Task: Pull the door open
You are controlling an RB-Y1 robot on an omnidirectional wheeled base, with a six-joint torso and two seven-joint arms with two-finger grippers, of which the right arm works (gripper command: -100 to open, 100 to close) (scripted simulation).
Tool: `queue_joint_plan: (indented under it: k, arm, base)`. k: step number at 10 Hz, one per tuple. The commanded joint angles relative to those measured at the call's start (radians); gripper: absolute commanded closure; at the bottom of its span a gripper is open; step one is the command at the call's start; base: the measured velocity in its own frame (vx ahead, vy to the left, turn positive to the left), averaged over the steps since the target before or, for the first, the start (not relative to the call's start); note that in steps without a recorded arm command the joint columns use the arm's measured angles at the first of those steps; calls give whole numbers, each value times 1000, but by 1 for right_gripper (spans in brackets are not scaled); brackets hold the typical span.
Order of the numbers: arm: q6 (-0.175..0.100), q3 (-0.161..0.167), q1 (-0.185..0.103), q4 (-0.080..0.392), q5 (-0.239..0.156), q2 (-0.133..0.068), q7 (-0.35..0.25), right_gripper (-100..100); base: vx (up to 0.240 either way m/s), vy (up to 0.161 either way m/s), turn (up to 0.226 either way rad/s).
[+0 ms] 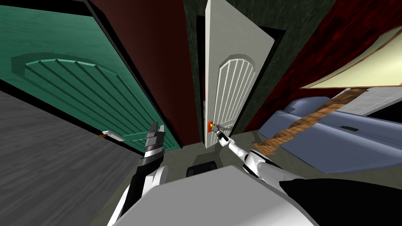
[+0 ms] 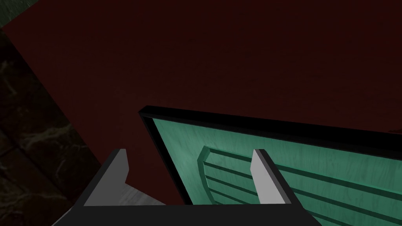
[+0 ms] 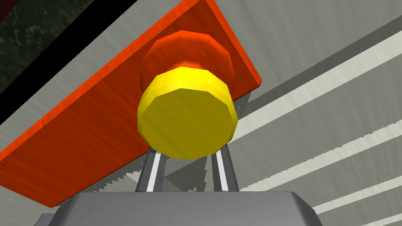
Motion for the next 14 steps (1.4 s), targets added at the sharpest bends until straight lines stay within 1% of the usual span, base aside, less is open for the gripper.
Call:
queue_joint_plan:
  k: [1,3,4,5,6,7,8,9,10,11,13,14]
  arm:
    - [-4,6,-4,-18,-13,5,-37,100]
    - [-4,23,-13,-13,-58,3,-103,100]
    - [-4,23,-13,-13,-58,3,-119,100]
    - [-3,31,-17,-11,-79,2,-157,100]
    - [-3,31,-17,-11,-79,2,-160,100]
    - [-3,39,-21,-8,-100,1,-201,100]
    - [-3,39,-21,-8,-100,1,-201,100]
    - [-3,47,-25,-6,-121,0,-242,100]
    - [-3,54,-29,-4,-139,-1,-267,100]
    - [-3,54,-29,-4,-139,-1,-281,100]
    - [-2,68,-36,0,-175,-2,-346,100]
    - [-2,68,-36,0,-175,-2,-359,100]
  base:
    - [-37,-36,61]
    - [-37,-32,78]
    - [-28,-29,24]
    - [-30,-28,51]
    - [-24,-20,31]
    - [-22,-21,64]
    - [-18,-22,30]
    - [-26,-27,63]
    - [-35,-43,78]
    - [-29,-29,43]
    - [-28,-31,61]
    - [-22,-27,37]
